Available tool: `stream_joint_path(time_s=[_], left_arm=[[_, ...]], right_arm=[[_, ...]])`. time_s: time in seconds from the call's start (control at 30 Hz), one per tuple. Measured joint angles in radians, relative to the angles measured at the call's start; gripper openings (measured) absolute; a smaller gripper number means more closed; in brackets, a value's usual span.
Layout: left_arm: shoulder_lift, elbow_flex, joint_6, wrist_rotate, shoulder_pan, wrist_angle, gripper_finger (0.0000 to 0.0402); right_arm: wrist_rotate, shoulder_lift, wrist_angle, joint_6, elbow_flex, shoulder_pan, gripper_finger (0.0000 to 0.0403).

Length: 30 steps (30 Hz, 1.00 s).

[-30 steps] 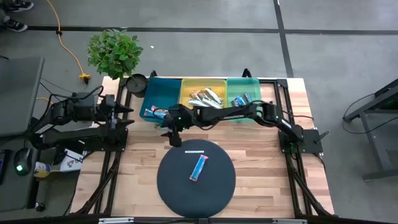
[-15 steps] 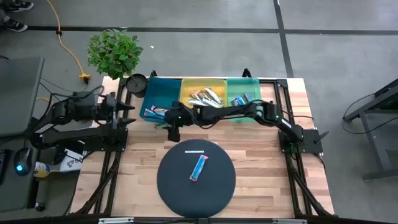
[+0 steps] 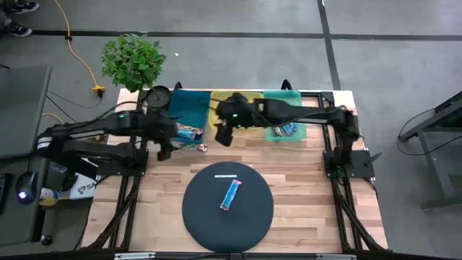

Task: Pick and place Granola Bars by type
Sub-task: Put the red granola bar into the blue bin

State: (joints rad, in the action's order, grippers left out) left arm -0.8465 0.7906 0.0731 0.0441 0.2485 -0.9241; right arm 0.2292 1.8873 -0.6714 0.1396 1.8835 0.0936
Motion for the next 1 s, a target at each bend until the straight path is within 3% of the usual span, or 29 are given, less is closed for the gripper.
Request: stream_joint_path(time_s=[0.3, 0.5, 1.0], left_arm=[[-0.364, 0.0, 0.096, 0.078, 0.0, 0.071, 0.0272], [-0.51, 0.0, 0.163, 0.078, 0.0, 0.164, 0.0272], [-0.573, 0.0, 0.217, -0.115, 0.0, 0.314, 0.0272]], right_arm=[[0.03, -0.166, -0.1, 0.044, 0.0, -0.04, 0.022], [0.081, -0.193, -0.134, 0.042, 0.0, -0.082, 0.022], [0.143, -0.194, -0.16, 0.057, 0.0, -0.163, 0.022]])
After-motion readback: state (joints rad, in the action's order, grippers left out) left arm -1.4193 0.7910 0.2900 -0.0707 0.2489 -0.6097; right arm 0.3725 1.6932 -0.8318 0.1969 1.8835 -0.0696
